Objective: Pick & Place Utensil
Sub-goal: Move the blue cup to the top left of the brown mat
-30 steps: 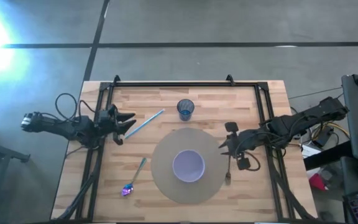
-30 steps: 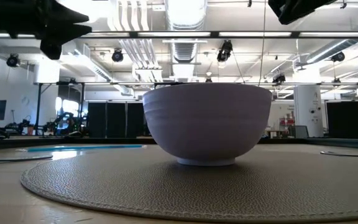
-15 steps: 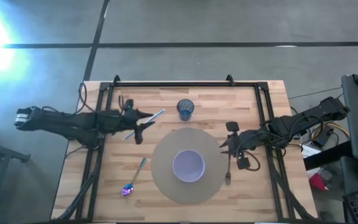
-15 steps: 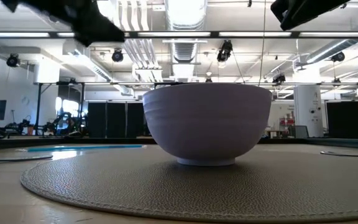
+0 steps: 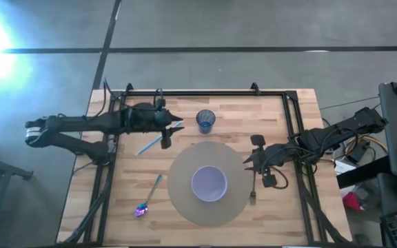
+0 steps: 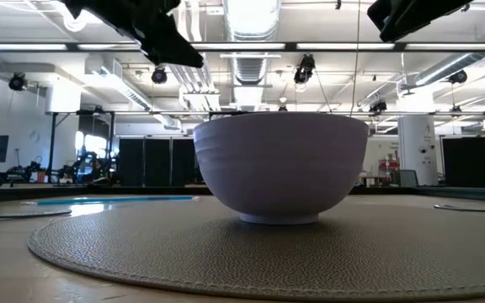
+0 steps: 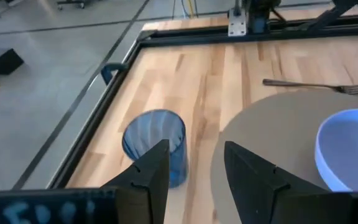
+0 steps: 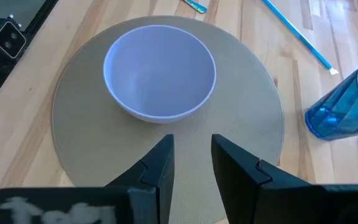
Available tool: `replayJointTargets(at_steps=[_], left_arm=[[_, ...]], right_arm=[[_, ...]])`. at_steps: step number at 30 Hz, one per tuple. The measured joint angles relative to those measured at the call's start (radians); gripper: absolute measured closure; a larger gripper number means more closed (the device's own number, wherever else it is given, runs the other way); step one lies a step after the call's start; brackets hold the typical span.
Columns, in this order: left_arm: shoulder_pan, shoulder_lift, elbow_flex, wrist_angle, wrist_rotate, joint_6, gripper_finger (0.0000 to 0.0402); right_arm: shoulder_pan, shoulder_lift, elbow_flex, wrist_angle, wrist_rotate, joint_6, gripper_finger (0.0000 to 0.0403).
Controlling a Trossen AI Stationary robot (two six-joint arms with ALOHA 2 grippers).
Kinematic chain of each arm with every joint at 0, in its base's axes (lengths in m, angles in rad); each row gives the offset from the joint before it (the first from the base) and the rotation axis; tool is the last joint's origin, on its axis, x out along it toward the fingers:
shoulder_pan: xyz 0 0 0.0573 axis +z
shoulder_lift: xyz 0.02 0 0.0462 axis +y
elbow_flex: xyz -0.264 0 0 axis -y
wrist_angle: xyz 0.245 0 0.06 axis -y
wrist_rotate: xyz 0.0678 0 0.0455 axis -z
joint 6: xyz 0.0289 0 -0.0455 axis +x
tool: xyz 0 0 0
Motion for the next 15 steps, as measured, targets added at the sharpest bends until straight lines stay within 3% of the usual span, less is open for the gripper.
replayJointTargets(at_steps=[9,15], left_arm=[[0.138,0.168,0.094,0.000,0.170,0.084,0.0254],[0.172,0.289,0.177,0.000,0.243,0.109,0.0254]], right_arm=[[0.000,0.000,0.000,0.011,0.000,0.000,0.0315],[0.000,0.000,0.000,0.011,0.000,-0.004,0.0325]])
